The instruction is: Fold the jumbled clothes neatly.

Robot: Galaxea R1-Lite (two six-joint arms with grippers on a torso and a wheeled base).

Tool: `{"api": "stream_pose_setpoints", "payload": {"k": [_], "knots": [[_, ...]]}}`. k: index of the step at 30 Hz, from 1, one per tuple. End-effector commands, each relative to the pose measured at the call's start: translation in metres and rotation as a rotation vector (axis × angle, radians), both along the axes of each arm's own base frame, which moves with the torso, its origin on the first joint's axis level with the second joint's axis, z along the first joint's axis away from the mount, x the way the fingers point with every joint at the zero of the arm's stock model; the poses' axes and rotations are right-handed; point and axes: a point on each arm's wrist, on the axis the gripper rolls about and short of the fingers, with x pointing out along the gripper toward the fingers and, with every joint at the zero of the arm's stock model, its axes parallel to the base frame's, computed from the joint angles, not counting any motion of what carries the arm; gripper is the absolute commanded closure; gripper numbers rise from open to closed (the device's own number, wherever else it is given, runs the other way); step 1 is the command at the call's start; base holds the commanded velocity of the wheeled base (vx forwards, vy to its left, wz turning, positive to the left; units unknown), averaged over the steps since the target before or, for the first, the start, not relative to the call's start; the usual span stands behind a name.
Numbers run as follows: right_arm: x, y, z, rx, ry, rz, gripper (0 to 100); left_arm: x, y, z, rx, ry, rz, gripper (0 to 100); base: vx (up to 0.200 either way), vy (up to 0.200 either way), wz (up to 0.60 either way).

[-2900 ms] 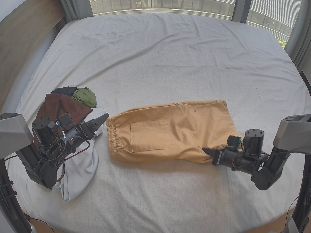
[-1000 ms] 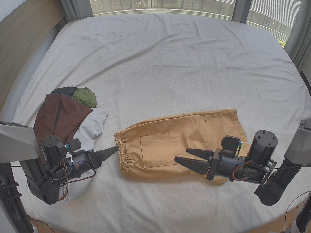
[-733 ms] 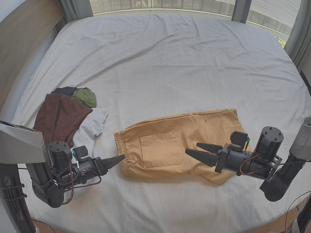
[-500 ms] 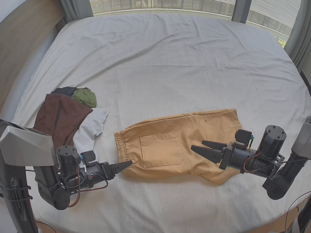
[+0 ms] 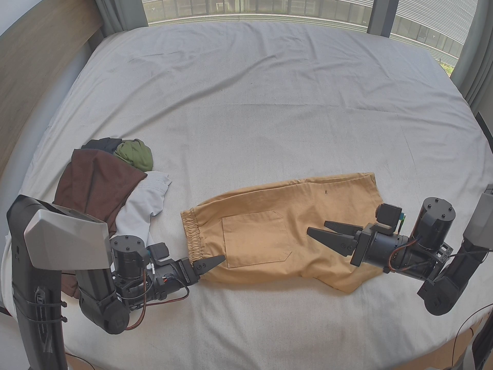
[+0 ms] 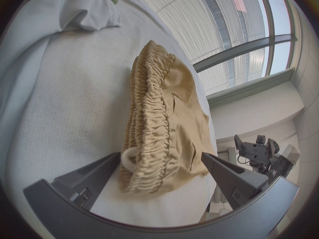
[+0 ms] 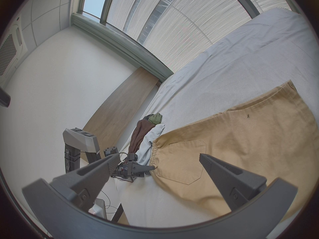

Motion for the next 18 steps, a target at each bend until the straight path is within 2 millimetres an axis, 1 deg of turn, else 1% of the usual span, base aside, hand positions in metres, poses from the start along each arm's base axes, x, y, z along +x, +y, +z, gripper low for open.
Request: {"api": "stream_pose_setpoints", "payload": {"k": [1,4,5,9,11,12,18], "knots": [[0.0,0.001,-0.001,-0.003,0.004,0.004,0,0.005,-0.008,0.0,-0.03,0.003,0.003,0,0.0,0.0,0.0],[0.0,0.002,-0.002,-0.004,0.005,0.007,0,0.007,-0.01,0.002,-0.05,0.01,0.007,0,0.0,0.0,0.0],[0.0,0.002,-0.004,-0.008,0.013,0.009,0,0.009,-0.012,0.006,-0.079,0.012,0.011,0,0.0,0.0,0.0],[0.0,0.002,-0.006,-0.024,0.0,0.007,0,0.016,-0.013,0.012,-0.109,-0.004,0.045,0,0.0,0.0,0.0],[0.0,0.002,-0.009,-0.034,0.004,0.006,0,0.02,-0.013,0.016,-0.124,-0.018,0.069,0,0.0,0.0,0.0],[0.0,0.002,-0.011,-0.039,0.006,0.008,0,0.022,-0.014,0.022,-0.146,-0.027,0.087,0,0.0,0.0,0.0],[0.001,0.002,-0.012,-0.045,0.005,0.009,0,0.022,-0.015,0.034,-0.177,-0.043,0.092,0,0.0,0.0,0.0]]}}
